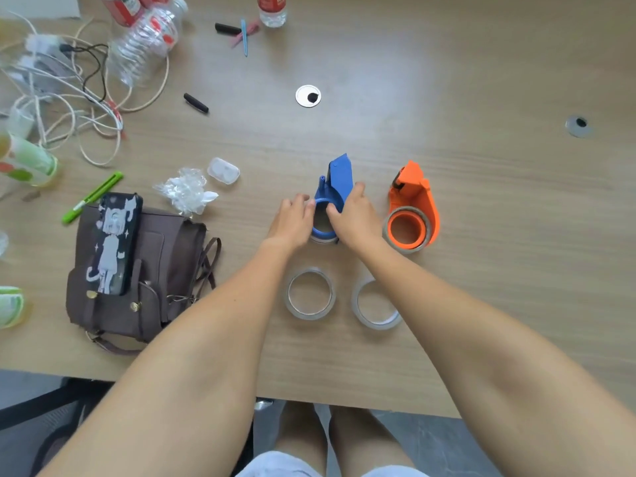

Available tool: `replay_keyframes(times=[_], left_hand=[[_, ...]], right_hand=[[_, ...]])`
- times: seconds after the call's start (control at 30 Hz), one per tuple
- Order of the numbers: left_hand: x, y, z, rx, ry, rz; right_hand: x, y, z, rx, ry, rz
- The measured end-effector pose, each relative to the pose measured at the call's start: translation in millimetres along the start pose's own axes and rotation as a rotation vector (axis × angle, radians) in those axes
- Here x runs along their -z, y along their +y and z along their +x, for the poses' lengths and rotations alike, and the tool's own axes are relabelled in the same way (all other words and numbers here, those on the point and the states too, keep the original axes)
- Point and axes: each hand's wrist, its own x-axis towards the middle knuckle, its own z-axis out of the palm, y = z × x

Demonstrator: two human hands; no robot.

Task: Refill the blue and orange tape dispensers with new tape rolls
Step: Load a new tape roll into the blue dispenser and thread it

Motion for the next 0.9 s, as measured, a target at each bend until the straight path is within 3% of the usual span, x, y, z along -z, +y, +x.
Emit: replay_keyframes(times=[0.17,0.33,0.4,0.5,0.57,0.63,0.73,0.9], left_hand=[[-9.9,6.0,13.7,0.014,0.030,0.030],[-13.4,4.8,13.4,0.015,0.040,-0.110],[-11.0,10.4,10.7,0.031,0.029,-0.281],[5.1,21.1,-0.8,0.203,0.002,-0.746],[24.1,17.9,-12.4,0.271,-0.188,-1.071],[40.8,13.6,-25.2,0.221,-0.358,-1.208],[56.2,21.5,-42.5,0.121,-0.464,-1.099],[86.5,51.1,-61.7,0.013,-0.494,-1.004]], right_hand=[[-2.6,-5.3,11.3,-0.061,-0.027,0.098],[1.3,-2.3,10.3,-0.062,-0.050,0.164],[2.4,-1.5,6.1,-0.106,-0.064,0.247],[4.5,0.4,-1.8,-0.145,-0.083,0.389],[10.6,-1.3,-10.2,-0.178,-0.121,0.534],[14.9,-2.9,-18.5,-0.226,-0.167,0.697],[24.7,-8.9,-31.4,-0.283,-0.240,0.842],[53.5,-24.8,-46.8,-0.218,-0.324,0.973]])
